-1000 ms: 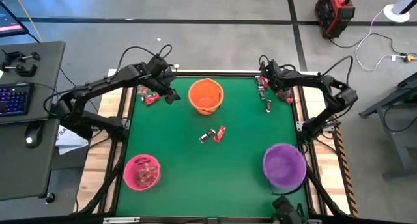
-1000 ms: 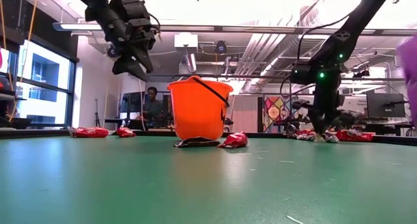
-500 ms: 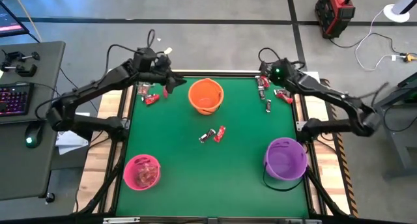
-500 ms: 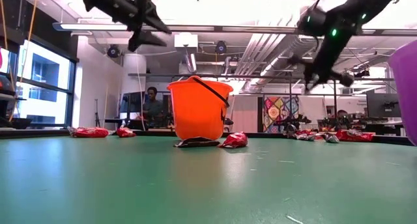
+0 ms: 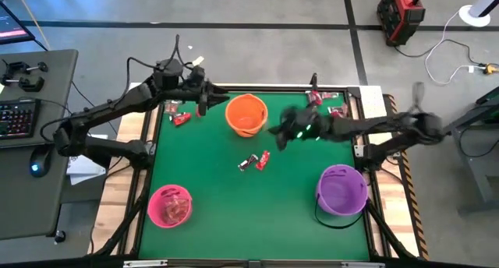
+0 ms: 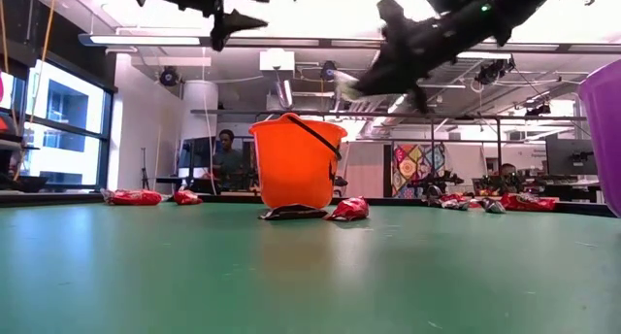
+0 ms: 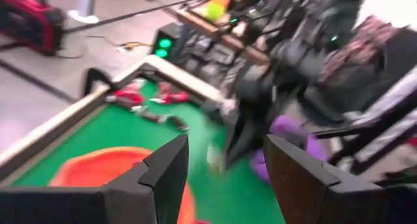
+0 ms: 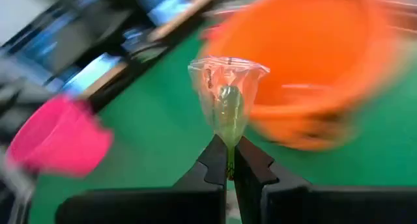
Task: Sort candy by brand, put in halloween buckets
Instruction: Put the green gummy into the pink bucket
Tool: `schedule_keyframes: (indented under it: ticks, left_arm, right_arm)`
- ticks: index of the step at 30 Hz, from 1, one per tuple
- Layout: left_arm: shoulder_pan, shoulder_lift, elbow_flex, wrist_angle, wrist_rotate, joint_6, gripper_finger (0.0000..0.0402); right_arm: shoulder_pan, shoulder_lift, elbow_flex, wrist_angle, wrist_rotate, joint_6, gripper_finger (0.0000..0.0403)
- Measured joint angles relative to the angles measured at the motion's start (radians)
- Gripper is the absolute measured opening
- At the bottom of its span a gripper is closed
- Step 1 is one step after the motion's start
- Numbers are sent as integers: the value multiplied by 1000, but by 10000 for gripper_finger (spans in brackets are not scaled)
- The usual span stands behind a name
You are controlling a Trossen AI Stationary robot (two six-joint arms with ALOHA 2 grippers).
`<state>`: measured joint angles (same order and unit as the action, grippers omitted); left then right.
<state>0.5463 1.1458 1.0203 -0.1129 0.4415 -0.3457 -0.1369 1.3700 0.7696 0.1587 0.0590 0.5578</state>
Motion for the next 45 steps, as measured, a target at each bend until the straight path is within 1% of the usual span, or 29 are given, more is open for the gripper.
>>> schedule_keyframes:
  ticks: [2, 4, 7, 13, 17, 20, 23, 28, 33, 36, 41, 45]
  left_arm:
    - [-43, 0, 0, 39, 1, -54, 191]
    - [-91, 0, 0, 87, -5, -98, 191]
    - [-174, 0, 0, 156, -24, -153, 191]
    - [-327, 0, 0, 221, -216, -243, 191]
    - [-387, 0, 0, 224, -302, -272, 191]
    - [-410, 1, 0, 224, -321, -272, 191]
    - [-418, 1, 0, 222, -325, -272, 191]
    - [-418, 1, 0, 212, -325, -272, 191]
    - [-417, 1, 0, 208, -325, -270, 191]
    - [-417, 1, 0, 207, -325, -263, 191]
    - [-417, 1, 0, 207, -325, -263, 191]
    - [-417, 1, 0, 207, -325, -262, 191]
  right_arm:
    - [58, 96, 0, 150, -43, -69, 0]
    - [102, 195, 17, 290, -110, -114, 0]
    - [157, 338, 93, 395, -189, -174, 0]
    - [246, 587, 378, 404, -283, -321, 0]
    - [285, 731, 602, 403, -295, -358, 0]
    - [297, 827, 766, 403, -307, -358, 0]
    - [304, 921, 916, 395, -350, -357, 0]
    - [320, 1068, 1141, 288, -373, -326, 0]
    - [334, 1173, 1305, 209, -357, -323, 7]
    - [338, 1207, 1369, 162, -355, -313, 14]
    - [337, 1229, 1402, 110, -344, -281, 29]
    - [334, 1228, 1404, 115, -301, -277, 65]
